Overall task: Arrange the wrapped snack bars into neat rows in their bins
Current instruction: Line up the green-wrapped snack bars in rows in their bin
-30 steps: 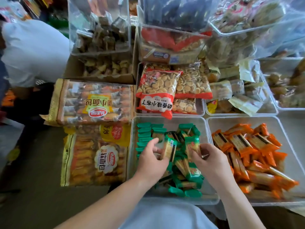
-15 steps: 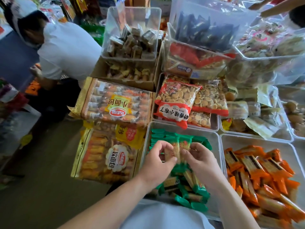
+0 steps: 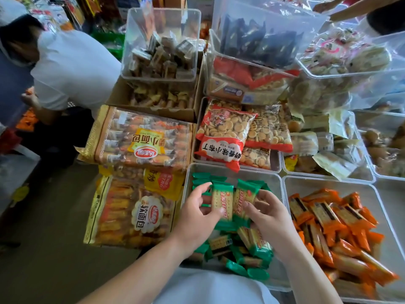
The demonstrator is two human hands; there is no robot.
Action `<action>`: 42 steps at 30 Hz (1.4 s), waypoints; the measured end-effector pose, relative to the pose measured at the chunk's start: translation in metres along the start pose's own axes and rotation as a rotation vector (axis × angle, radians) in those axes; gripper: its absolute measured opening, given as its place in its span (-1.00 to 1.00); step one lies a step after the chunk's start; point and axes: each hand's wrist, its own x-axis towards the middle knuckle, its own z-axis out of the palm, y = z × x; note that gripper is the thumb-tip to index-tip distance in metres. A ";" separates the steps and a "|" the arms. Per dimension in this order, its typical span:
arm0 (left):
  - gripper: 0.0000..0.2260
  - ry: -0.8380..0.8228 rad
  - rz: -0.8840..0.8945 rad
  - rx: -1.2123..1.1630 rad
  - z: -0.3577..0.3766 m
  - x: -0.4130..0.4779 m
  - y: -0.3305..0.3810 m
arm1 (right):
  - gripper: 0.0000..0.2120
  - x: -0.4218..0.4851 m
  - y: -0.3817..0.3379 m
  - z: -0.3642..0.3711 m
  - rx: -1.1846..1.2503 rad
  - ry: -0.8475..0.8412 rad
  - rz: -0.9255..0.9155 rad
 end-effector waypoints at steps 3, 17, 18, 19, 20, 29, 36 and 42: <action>-0.40 0.020 0.004 -0.034 -0.004 0.003 0.000 | -0.79 0.002 0.000 -0.004 -0.023 0.020 -0.017; -0.65 -0.198 0.239 0.407 -0.001 -0.001 0.008 | -0.74 0.026 -0.025 -0.044 -0.509 -0.251 -0.085; -0.63 -0.166 0.241 0.376 -0.001 0.000 0.010 | -0.76 0.024 -0.025 -0.041 -0.560 -0.288 -0.105; -0.62 -0.135 0.237 0.337 -0.001 0.002 0.012 | -0.78 0.023 -0.024 -0.037 -0.576 -0.334 -0.120; -0.60 -0.112 0.234 0.299 -0.001 0.003 0.013 | -0.77 0.021 -0.022 -0.033 -0.555 -0.369 -0.121; -0.66 0.096 0.293 0.241 0.002 0.008 0.010 | -0.65 0.014 -0.005 -0.013 -0.261 -0.370 -0.064; -0.72 -0.129 0.060 0.173 0.009 0.005 0.002 | -0.67 0.014 -0.004 -0.011 -0.147 -0.366 -0.015; -0.70 -0.170 0.016 0.114 0.007 0.011 -0.005 | -0.71 0.017 -0.010 -0.015 -0.160 -0.434 -0.028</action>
